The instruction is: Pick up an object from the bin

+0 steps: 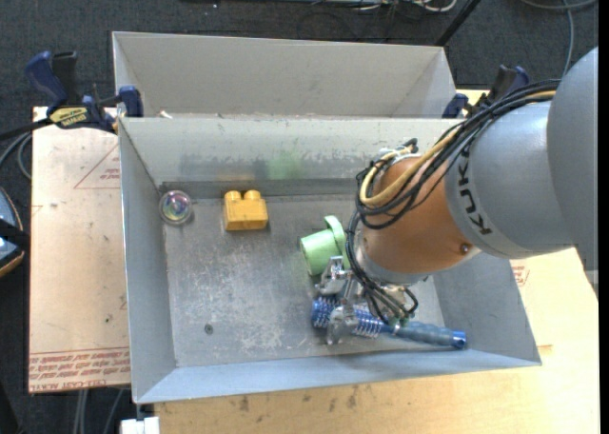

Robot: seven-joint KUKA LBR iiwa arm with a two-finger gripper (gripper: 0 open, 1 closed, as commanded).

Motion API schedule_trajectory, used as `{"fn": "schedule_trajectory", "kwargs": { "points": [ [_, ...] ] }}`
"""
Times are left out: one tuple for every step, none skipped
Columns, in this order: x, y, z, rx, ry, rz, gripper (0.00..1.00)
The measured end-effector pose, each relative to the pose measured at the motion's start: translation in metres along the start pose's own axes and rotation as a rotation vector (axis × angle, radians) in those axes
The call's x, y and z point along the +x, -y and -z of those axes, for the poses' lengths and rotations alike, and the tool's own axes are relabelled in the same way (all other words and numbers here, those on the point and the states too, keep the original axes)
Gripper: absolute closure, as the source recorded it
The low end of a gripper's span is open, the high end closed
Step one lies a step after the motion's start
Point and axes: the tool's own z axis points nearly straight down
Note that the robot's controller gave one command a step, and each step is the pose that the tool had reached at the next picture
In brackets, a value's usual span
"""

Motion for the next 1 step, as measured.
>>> {"fn": "schedule_trajectory", "kwargs": {
  "points": [
    [-0.0023,-0.0009,0.0023,0.0,-0.009,-0.001,1.0]
  ]
}}
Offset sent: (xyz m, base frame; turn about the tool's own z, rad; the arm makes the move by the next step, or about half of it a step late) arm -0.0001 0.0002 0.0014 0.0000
